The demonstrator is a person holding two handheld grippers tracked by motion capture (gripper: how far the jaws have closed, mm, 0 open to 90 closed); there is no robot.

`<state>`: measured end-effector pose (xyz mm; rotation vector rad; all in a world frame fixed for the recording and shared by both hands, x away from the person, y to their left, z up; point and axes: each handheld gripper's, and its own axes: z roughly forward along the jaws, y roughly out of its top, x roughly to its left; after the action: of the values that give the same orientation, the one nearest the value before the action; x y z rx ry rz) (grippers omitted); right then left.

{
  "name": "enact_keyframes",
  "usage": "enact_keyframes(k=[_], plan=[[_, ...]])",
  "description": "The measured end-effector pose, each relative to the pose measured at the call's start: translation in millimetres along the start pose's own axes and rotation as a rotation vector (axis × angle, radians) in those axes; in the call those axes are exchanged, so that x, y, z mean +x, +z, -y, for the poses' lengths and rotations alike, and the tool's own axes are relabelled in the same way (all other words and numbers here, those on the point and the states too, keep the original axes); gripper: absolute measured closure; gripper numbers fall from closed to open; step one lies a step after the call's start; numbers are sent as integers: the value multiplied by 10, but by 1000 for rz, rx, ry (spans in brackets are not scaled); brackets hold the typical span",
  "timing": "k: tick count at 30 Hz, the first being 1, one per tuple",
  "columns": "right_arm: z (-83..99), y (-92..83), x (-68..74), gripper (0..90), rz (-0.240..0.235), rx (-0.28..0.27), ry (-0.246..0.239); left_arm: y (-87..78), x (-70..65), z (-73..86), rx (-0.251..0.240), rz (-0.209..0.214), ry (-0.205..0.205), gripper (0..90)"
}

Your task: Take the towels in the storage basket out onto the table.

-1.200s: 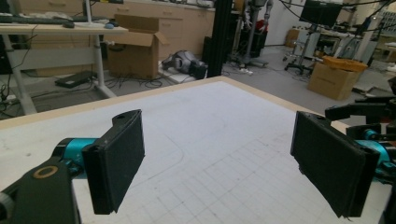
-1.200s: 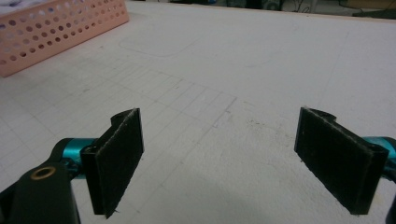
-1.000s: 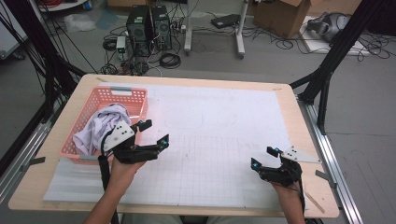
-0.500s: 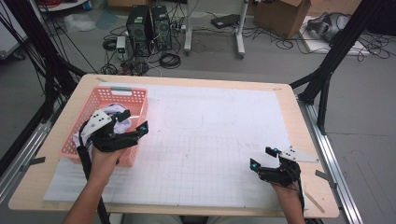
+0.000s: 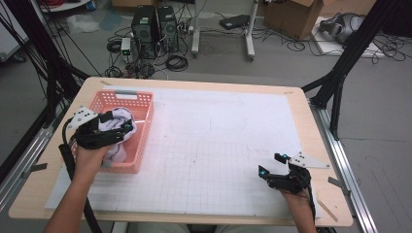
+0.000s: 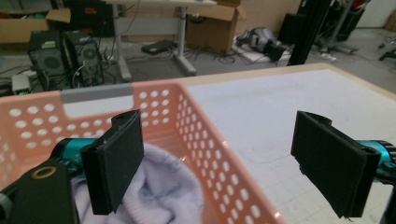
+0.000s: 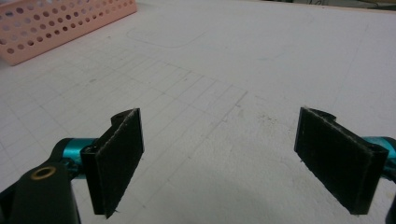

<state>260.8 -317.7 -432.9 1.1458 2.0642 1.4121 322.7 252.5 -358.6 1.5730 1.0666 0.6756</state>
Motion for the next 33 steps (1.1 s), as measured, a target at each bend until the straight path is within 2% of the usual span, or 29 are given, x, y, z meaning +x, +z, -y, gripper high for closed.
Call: enact_keyframes(k=[1,2,3,4,5,6,8,9,10,11,14,17,20,25,29,31,32,33], plan=[[0,0,0,146,0,0,0,8,30,7,18,-9,-1,174],[-1,6,6,146,-3,4,-3,29,82,17,60,-26,-3,174],[-1,8,7,146,-3,4,-3,29,82,17,60,-26,-3,174],[-2,11,8,146,-5,5,-5,63,142,24,120,-41,-7,174],[-2,11,8,146,-5,5,-5,63,142,24,120,-41,-7,175],[-1,16,14,146,-6,7,-5,83,177,19,152,-51,-21,175],[2,25,10,146,-9,3,-5,136,249,2,243,-95,-19,191],[3,27,10,146,-13,3,-2,136,249,2,243,-95,-19,202],[2,27,13,146,-14,5,2,178,297,-1,299,-107,-27,205],[1,30,12,146,-13,4,1,178,297,-1,299,-107,-27,206],[1,33,15,146,-13,6,2,263,382,5,387,-126,-38,206],[5,32,8,146,-13,7,0,289,421,14,414,-149,-43,207],[6,25,-1,146,-9,5,5,328,466,26,451,-145,-65,206],[7,28,-1,146,-12,3,0,431,511,59,553,-172,-65,187],[4,23,4,146,-12,1,-2,543,506,111,633,-208,-27,141],[8,21,-1,146,-9,7,-4,622,501,161,680,-231,-11,83],[9,17,0,146,-8,9,0,622,501,161,680,-231,-11,53],[10,14,2,146,-7,9,4,659,496,189,701,-238,-4,28]])
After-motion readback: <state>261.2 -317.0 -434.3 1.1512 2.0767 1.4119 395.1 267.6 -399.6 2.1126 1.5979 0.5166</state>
